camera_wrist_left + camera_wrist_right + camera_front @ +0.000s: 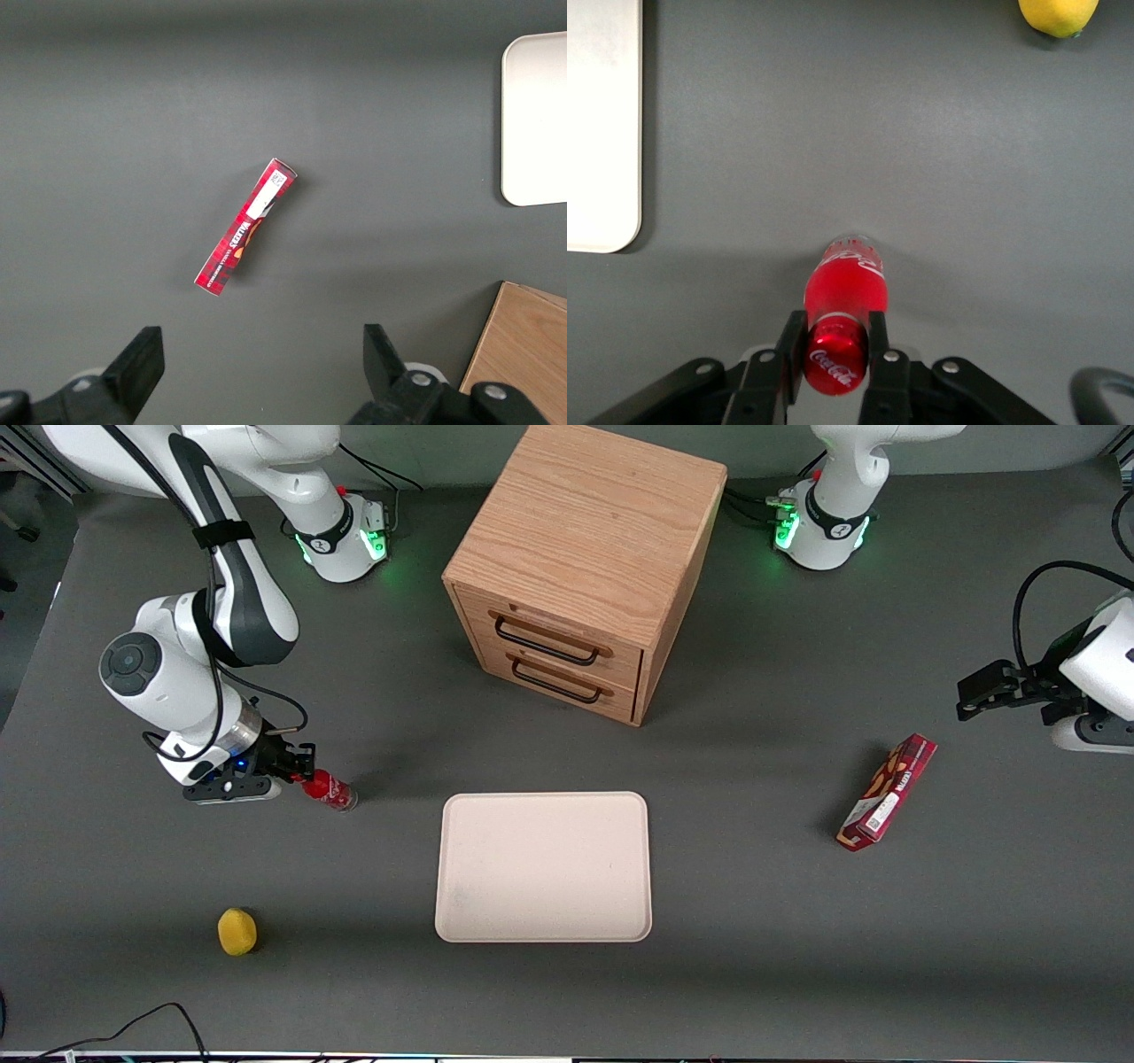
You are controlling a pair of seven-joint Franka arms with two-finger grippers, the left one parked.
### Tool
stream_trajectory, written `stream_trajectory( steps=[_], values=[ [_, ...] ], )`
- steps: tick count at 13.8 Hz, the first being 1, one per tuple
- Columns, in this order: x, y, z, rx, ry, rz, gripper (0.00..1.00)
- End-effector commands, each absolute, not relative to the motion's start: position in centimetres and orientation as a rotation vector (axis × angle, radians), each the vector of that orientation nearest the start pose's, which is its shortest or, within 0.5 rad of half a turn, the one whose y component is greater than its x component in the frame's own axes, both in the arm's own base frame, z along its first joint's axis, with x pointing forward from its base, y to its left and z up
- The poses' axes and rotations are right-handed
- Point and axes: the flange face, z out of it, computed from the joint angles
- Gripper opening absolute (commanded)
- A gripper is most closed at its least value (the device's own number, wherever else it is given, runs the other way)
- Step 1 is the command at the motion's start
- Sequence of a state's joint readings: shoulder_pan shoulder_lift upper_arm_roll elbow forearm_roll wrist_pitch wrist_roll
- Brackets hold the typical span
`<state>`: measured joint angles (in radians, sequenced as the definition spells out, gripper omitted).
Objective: Place coke bottle on tray
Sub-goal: 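Close the right gripper around the red bottle and lift it, then carry the red bottle with the right gripper over the cream tray's edge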
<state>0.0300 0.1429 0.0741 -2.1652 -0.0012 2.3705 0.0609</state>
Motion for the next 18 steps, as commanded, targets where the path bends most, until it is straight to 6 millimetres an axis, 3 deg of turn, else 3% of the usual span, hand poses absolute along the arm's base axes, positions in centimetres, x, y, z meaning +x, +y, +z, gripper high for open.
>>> stream_trajectory(
  steps=[1, 3, 8, 10, 11, 14, 16, 18],
  values=[
    [54.5, 5.7, 36.2, -3.135, -0.113, -0.085, 0.0],
    [54.0, 5.5, 40.5, -3.144, -0.106, -0.027, 0.0],
    [53.7, 5.4, 56.9, -3.152, -0.09, 0.185, 0.0],
    [54.1, 5.3, 61.9, -3.149, -0.075, 0.149, 0.0],
    [54.4, 5.5, 63.4, -3.146, -0.072, 0.154, 0.0],
    [56.6, 5.6, 65.5, -3.138, -0.069, 0.152, 0.0],
    [58.7, 6.0, 63.3, -3.139, -0.007, 0.194, 0.0],
    [62.2, 10.6, 61.3, -3.144, 0.04, 0.174, 0.0]
  ],
)
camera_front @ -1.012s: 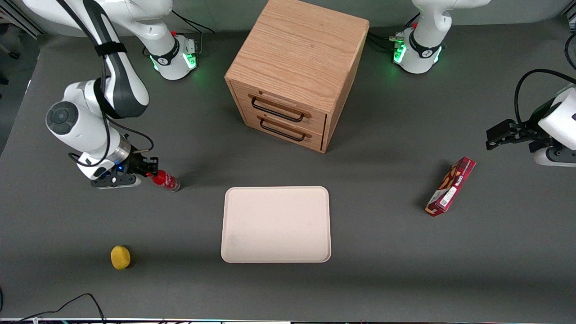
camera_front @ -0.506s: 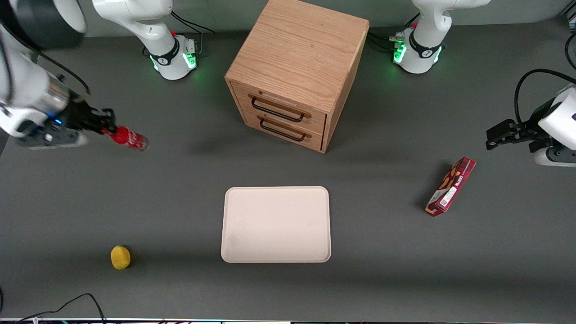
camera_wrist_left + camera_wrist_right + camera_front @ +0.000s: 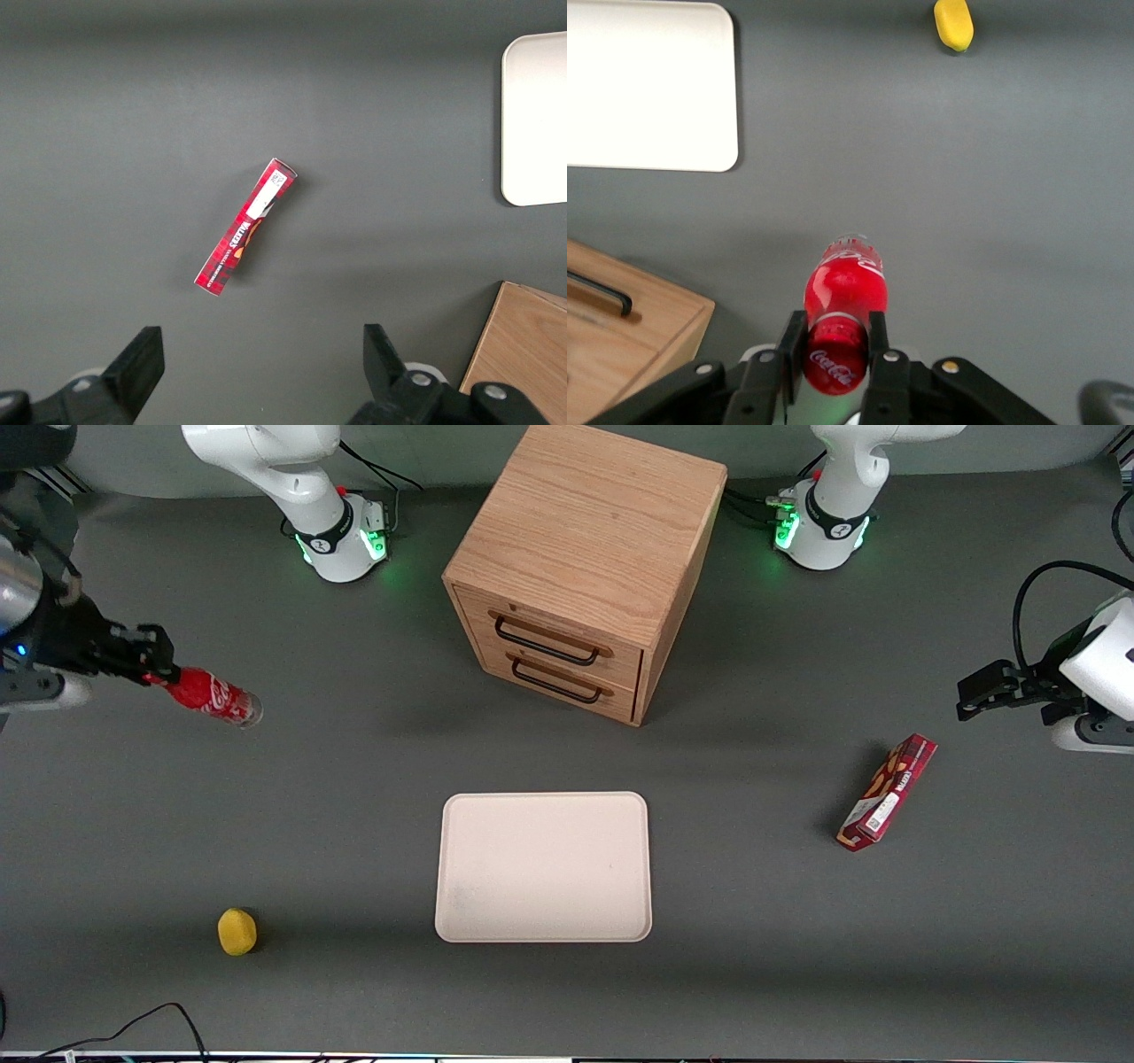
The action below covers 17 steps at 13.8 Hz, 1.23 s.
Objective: Place coke bottle on tray
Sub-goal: 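Carry the red bottle with the right gripper over the cream tray's edge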
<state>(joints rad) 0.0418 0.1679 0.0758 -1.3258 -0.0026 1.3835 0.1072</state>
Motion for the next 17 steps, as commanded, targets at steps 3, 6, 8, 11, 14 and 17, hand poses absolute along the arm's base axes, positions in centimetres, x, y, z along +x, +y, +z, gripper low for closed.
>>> stream_trajectory(
  steps=[3, 6, 8, 11, 14, 17],
  values=[
    [67.0, 19.3, 55.4, -3.135, 0.205, 0.109, 0.0],
    [68.8, 26.1, 50.6, -3.116, 0.315, -0.044, 0.0],
    [70.0, 28.9, 47.0, -3.109, 0.311, -0.132, 0.0],
    [72.0, 30.3, 41.5, -3.078, 0.333, -0.209, 0.0],
    [72.9, 30.1, 38.5, -3.081, 0.35, -0.232, 0.0],
    [73.1, 30.7, 36.7, -3.088, 0.336, -0.246, 0.0]
  ],
)
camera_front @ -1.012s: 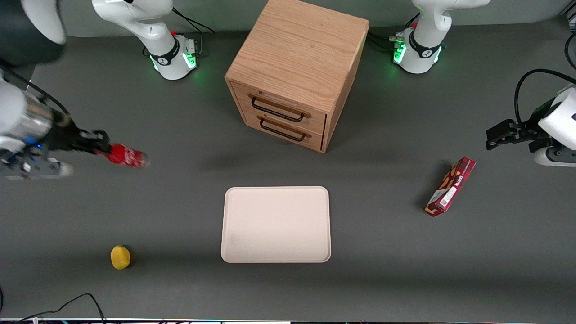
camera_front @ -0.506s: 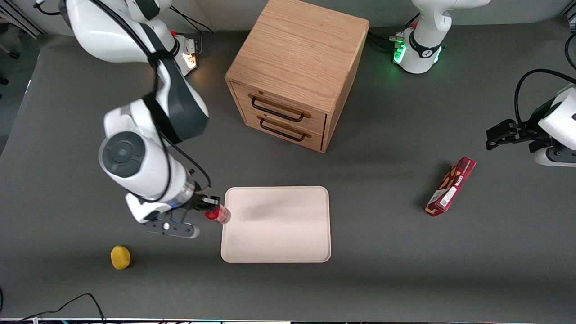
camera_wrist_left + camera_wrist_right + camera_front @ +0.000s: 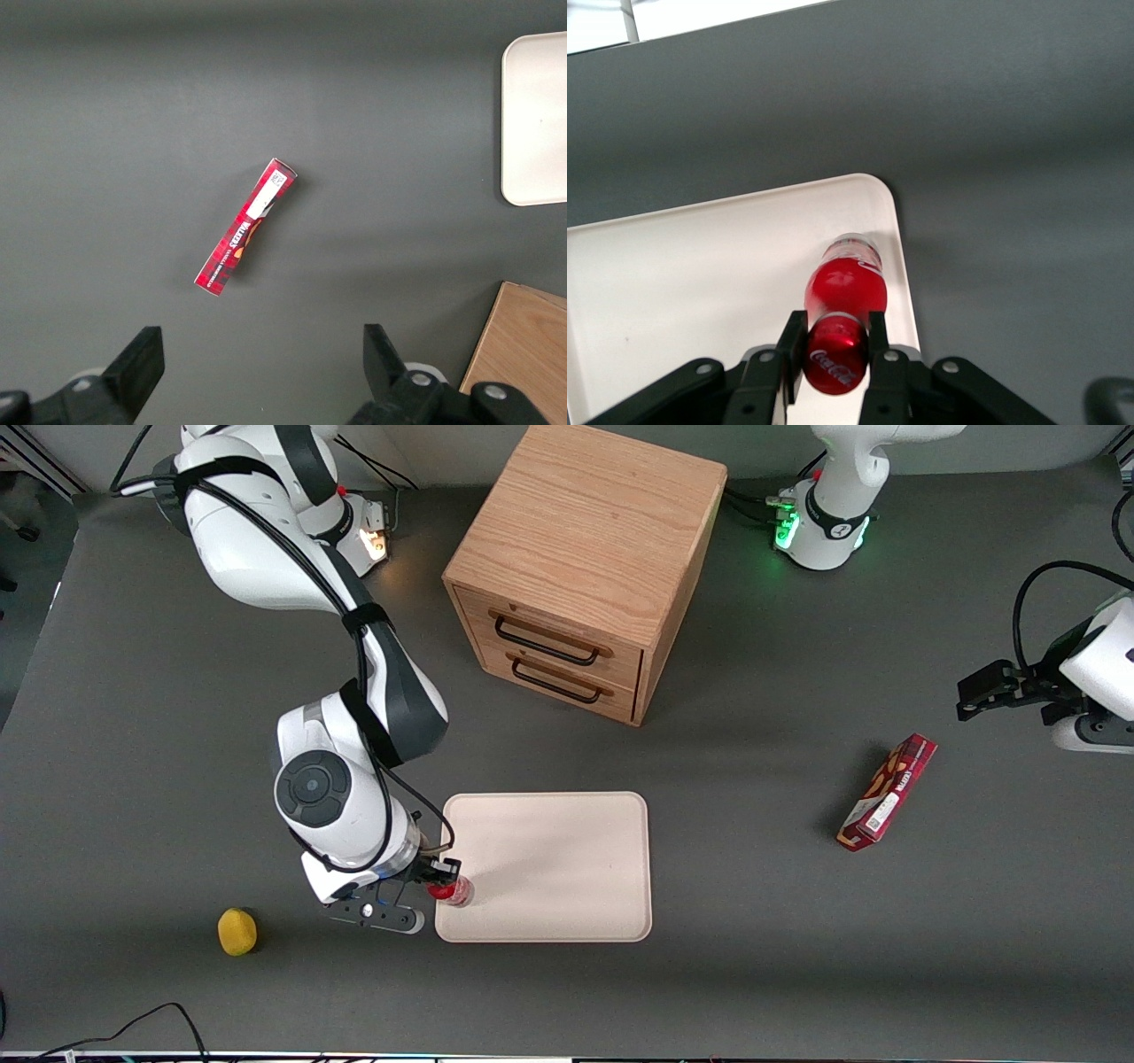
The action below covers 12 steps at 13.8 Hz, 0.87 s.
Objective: Place coke bottle on tray
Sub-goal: 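Lower the bottle upright onto the tray and open the right gripper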
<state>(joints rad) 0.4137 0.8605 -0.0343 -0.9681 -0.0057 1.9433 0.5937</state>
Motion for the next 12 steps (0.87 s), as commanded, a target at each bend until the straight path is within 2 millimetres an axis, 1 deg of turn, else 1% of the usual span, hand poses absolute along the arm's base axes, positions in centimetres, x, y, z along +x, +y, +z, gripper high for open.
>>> stream_trajectory(
  steps=[1, 3, 4, 5, 6, 7, 9, 10, 12],
  values=[
    [73.1, 31.1, 35.5, -3.094, 0.331, -0.241, 0.0],
    [73.3, 31.2, 35.2, -3.086, 0.33, -0.262, 0.0],
    [73.3, 31.2, 34.6, -3.09, 0.327, -0.258, 0.0],
    [73.3, 31.1, 34.3, -3.098, 0.322, -0.258, 0.08],
    [73.4, 31.0, 34.3, -3.112, 0.316, -0.273, 0.43],
    [73.4, 31.0, 34.3, -3.123, 0.308, -0.28, 0.99],
    [73.2, 30.7, 35.6, -3.13, 0.297, -0.285, 1.0],
    [72.5, 29.7, 35.6, -3.16, 0.311, -0.203, 1.0],
    [69.3, 27.5, 39.3, -3.187, 0.296, -0.105, 1.0]
  ],
)
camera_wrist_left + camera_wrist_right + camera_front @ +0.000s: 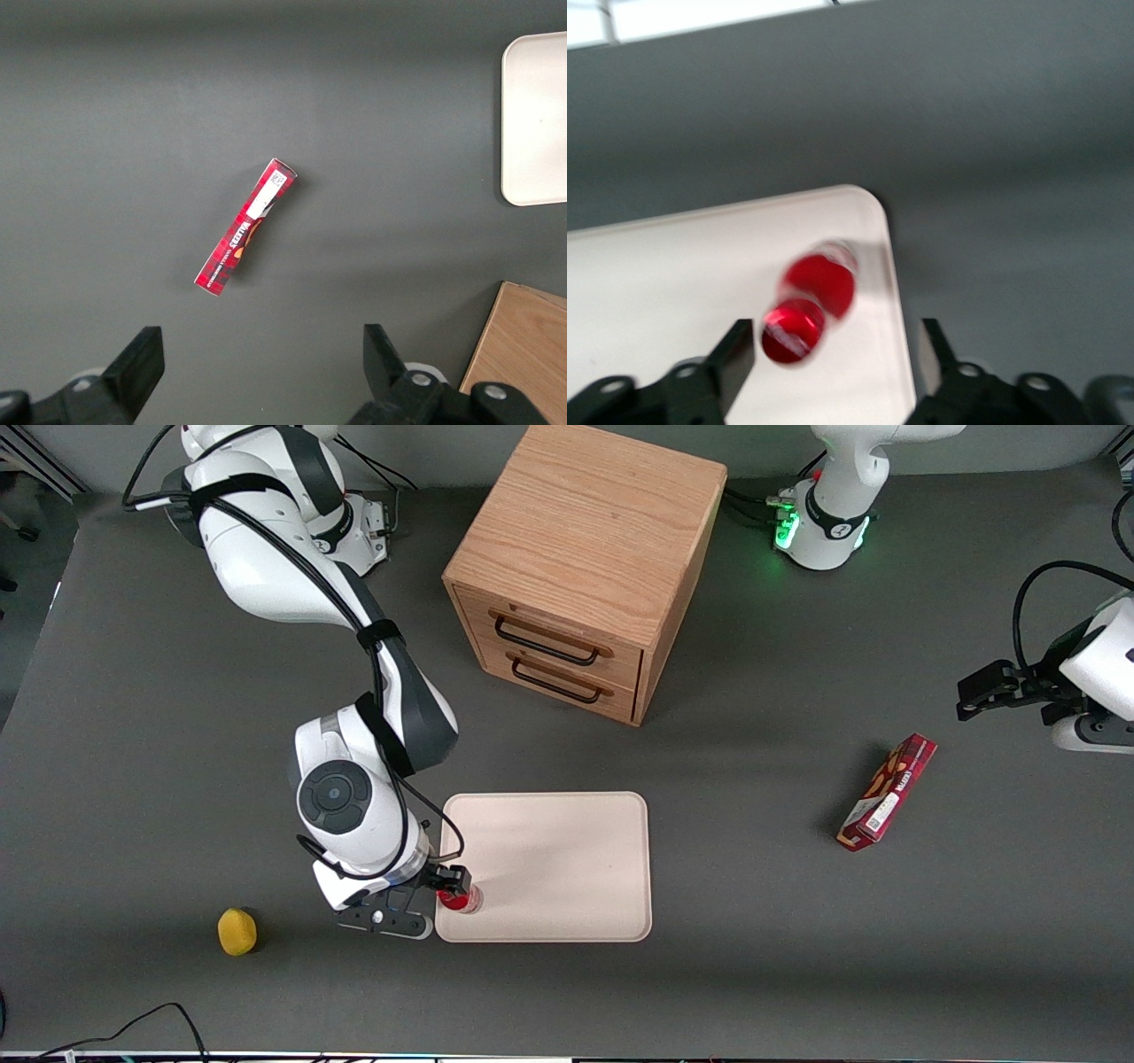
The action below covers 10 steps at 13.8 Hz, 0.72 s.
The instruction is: Place coke bottle on tray
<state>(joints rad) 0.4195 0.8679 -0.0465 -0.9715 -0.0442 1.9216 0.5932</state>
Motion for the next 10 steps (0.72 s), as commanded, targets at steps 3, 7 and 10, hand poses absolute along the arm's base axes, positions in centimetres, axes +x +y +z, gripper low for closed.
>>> stream_trajectory(
  steps=[3, 7, 10],
  values=[
    [62.9, 20.0, 46.0, -3.178, 0.209, -0.044, 1.0],
    [54.6, 12.9, 53.8, -3.144, 0.182, -0.072, 1.0],
    [51.4, 6.9, 57.4, -3.144, 0.062, -0.023, 1.0]
  ],
)
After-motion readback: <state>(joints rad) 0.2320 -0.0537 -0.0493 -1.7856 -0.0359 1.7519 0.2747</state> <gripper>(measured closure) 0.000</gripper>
